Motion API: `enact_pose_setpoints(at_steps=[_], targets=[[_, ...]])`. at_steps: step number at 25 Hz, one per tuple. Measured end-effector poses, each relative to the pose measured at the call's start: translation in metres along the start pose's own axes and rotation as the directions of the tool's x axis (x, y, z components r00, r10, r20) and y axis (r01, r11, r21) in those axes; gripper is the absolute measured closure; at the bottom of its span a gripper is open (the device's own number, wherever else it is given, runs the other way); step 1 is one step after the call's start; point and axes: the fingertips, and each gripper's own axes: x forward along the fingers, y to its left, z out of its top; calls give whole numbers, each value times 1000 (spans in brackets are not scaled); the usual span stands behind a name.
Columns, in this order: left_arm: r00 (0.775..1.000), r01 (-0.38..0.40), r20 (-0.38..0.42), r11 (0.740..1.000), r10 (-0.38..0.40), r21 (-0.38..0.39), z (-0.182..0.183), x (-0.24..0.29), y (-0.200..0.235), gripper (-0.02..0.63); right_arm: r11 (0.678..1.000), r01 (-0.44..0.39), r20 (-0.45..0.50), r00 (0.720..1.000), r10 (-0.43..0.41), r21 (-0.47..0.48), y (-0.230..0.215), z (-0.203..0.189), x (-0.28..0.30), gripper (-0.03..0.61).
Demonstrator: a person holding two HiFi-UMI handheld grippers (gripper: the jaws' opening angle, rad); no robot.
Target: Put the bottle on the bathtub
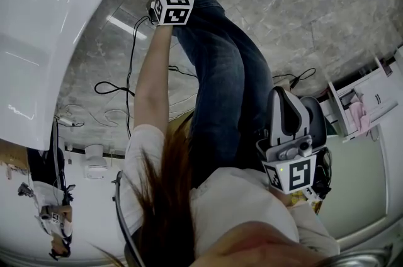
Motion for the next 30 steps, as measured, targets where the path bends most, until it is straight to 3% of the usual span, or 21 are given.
enact_pose_setpoints(at_steps=[18,30], targets=[[998,-29,64,999,28,15,22,-15,-1,393,999,-41,28,999,41,7,0,-2,-12,565],[995,-69,72,997,71,-20,68,-79,-10,390,997,-76,93,993,74,19,17,44,-57,565]])
